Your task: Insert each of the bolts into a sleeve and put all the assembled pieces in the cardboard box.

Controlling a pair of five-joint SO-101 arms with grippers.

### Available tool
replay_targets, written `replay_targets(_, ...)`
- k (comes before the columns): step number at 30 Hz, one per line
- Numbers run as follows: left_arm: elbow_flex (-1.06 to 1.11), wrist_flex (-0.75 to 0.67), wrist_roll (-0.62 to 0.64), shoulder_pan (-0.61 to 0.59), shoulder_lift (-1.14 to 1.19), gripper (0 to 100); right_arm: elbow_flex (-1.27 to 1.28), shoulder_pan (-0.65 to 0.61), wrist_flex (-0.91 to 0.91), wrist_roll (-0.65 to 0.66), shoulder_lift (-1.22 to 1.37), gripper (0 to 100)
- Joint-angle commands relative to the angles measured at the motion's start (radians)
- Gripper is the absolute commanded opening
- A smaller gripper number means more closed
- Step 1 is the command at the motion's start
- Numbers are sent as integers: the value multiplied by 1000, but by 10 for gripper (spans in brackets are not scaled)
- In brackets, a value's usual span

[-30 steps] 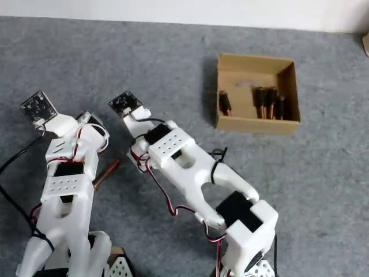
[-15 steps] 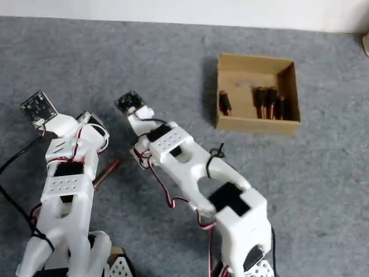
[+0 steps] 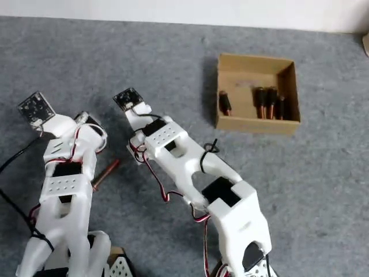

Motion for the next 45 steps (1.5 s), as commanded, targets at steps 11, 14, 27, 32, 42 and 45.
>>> replay_targets(11,-68,-18,5,-16,-10,7,-62,24,82,-5,-33,5)
replay_targets(14,-68,-20,5,-16,-10,7,-71,27,113,-5,-116,5)
replay_targets(27,-421,574,91,-53,-1,7,-67,168,452,60,-680,5)
replay_targets(32,-455,752,34,-53,-12,11,65,211,501,61,-921,5)
replay_targets(42,-300,911,284,-243,-8,7,542,420,406,180,-1248,5)
replay_targets(45,-274,964,325,-268,-7,11,654,452,378,183,-1300,5)
